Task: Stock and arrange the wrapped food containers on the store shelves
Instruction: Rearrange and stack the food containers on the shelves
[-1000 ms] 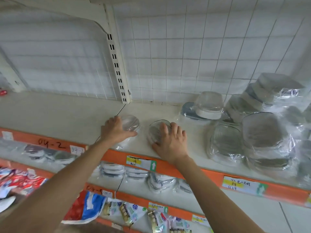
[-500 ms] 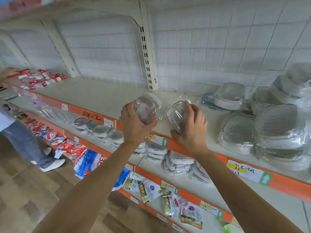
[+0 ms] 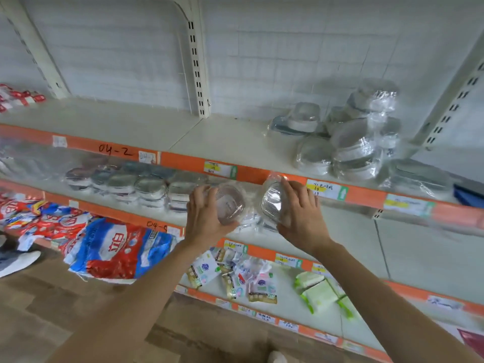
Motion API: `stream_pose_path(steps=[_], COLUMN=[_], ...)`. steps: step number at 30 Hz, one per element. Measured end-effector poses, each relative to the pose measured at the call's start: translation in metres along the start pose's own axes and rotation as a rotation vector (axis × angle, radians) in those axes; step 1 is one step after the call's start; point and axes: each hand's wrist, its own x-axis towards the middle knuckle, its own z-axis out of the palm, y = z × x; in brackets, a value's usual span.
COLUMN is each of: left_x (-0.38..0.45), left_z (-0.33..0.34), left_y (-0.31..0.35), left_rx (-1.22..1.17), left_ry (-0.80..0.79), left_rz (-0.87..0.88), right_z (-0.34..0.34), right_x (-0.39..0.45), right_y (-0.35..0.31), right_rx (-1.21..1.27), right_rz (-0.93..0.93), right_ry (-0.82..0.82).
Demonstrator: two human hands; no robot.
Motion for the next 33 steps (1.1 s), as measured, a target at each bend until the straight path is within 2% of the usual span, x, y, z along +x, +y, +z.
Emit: stream_pose_path(steps=[3, 9, 16, 21, 24, 27, 30, 33], left_x=[-0.013, -0.023, -0.018, -0.008, -0.001, -0.002, -0.021, -0.043], left_z=[0.018, 0.08, 0.228, 0.34, 0.378, 0.385, 0.38, 0.379], left_y=[0.021, 0.06, 0.103, 0.118, 0.125, 0.13, 0.134, 0.127], left_rx=[0.035, 0.234, 0.184, 0.138, 0.159, 0.2, 0.244, 0.249], left_ry=[-0.068, -0.416, -0.654, -0.649, -0.581, -0.493, -0.472, -0.531], left_rz=[0.107, 0.297, 0.336, 0.418, 0.466, 0.457, 0.471, 0.485], right_z=[0.002, 0.033, 0.099, 0.145, 0.158, 0.161, 0.166, 0.177], right_x=[-0.045, -0.106, -0.147, -0.147, -0.144, -0.148, -0.155, -0.163], right_y=[0.039, 0.108, 0.207, 0.274, 0.299, 0.302, 0.291, 0.269], right_rx=[-0.081, -0.179, -0.269, -0.349, -0.385, -0.425, -0.415, -0.319], right_rz=[0.132, 0.357, 0.487, 0.454, 0.427, 0.496, 0.534, 0.631], right_ry=[-0.162, -0.439, -0.526, -0.594, -0.553, -0.448, -0.383, -0.464])
